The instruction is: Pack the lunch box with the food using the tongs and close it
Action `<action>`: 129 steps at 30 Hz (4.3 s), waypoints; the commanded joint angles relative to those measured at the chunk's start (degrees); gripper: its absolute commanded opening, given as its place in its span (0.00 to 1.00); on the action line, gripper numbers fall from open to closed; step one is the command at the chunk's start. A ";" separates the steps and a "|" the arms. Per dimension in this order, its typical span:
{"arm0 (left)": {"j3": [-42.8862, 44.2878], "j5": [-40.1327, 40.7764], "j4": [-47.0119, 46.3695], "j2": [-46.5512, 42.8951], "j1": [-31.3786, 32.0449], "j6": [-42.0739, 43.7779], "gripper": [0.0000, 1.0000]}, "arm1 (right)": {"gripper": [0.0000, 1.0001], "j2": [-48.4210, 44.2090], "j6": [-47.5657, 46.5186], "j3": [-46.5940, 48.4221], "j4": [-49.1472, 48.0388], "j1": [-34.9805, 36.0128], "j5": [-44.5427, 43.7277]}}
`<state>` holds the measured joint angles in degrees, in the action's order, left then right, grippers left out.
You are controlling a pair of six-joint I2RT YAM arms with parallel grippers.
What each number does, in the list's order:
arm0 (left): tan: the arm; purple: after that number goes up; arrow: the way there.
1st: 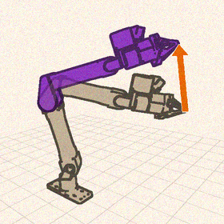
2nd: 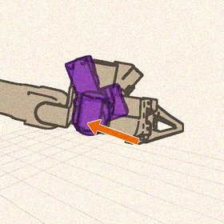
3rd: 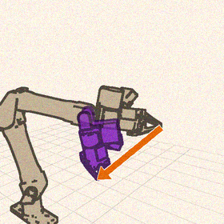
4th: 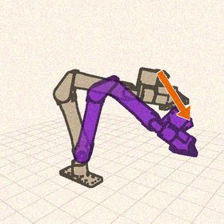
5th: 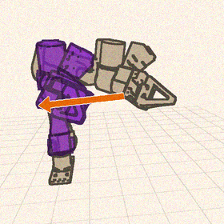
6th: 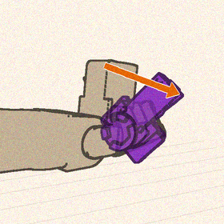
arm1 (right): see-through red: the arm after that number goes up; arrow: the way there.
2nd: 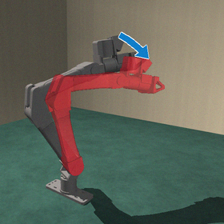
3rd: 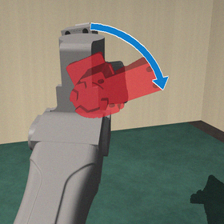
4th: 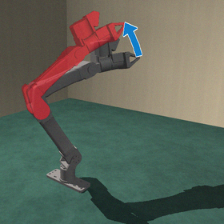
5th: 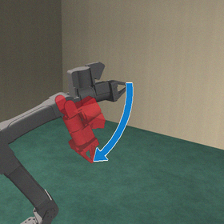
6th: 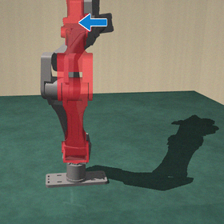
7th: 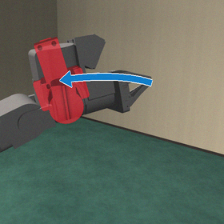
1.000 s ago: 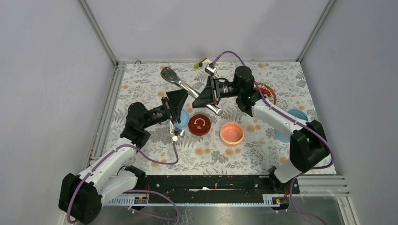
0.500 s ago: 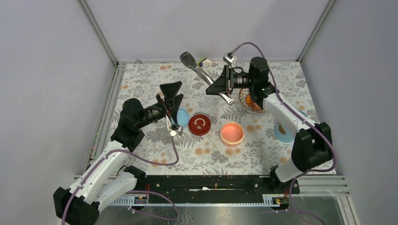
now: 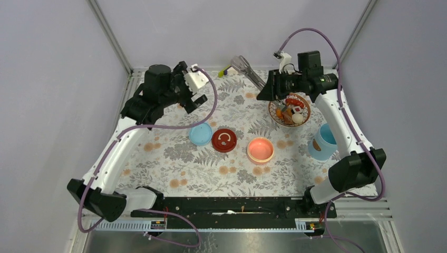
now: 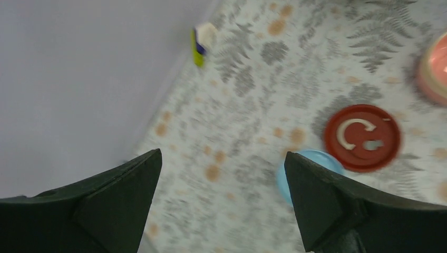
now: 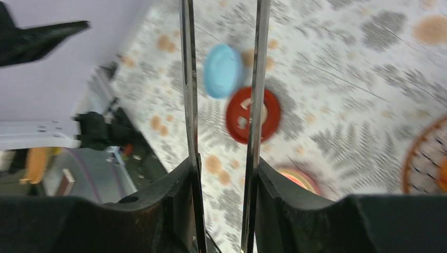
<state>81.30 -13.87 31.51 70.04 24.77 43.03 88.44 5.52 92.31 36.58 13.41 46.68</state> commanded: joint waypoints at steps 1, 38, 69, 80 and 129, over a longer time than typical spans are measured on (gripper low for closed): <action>5.61 2.59 13.63 3.04 -1.39 -26.07 0.99 | 0.45 -0.38 -16.44 3.57 16.23 -1.85 -13.29; -3.16 -13.86 7.43 1.31 -7.05 -48.39 0.99 | 0.41 -0.71 -45.24 2.91 44.15 -10.57 -56.06; -3.68 -15.51 7.43 0.50 -7.02 -49.35 0.99 | 0.44 14.03 -50.73 12.08 48.15 -5.89 -72.34; -4.05 -15.54 7.43 0.58 -7.02 -49.35 0.99 | 0.46 17.60 -50.96 13.24 48.15 -4.91 -73.67; -3.76 -16.94 8.13 1.15 -7.02 -49.35 0.99 | 0.51 22.20 -49.80 12.04 48.15 -4.70 -73.83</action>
<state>77.21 -29.78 41.47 72.36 17.89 -6.09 109.30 -44.10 102.96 82.48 8.21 -27.33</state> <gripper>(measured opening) 0.989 0.513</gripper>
